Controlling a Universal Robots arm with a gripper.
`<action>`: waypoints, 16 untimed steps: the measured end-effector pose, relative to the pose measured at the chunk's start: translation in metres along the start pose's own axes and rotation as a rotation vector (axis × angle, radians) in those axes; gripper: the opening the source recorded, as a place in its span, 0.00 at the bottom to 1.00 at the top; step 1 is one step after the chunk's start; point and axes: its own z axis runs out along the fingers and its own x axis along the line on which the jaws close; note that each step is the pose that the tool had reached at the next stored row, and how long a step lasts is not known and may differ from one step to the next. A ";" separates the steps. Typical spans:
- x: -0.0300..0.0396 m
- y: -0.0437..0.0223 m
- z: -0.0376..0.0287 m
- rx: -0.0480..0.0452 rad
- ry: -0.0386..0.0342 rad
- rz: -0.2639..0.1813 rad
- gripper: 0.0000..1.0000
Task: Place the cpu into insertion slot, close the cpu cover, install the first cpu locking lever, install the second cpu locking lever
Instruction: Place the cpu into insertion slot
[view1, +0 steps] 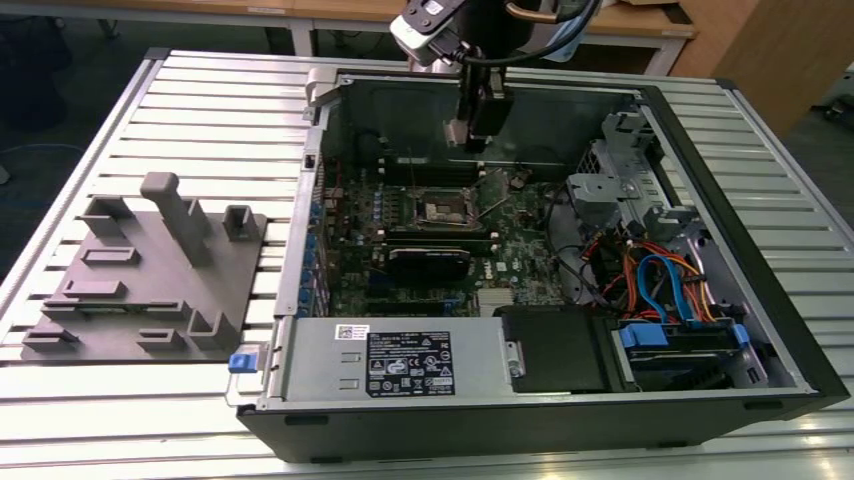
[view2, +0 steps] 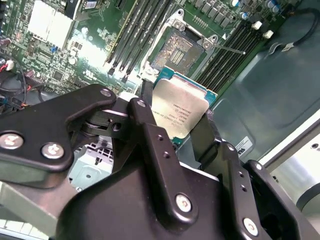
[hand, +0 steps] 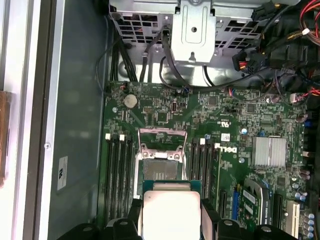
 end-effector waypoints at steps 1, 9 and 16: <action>0.0000 0.0000 0.0000 0.0007 0.0000 0.000 0.54; 0.0000 0.0000 0.0000 0.0058 0.0002 0.000 0.54; 0.0001 0.0000 0.0000 0.0052 0.0160 0.000 0.54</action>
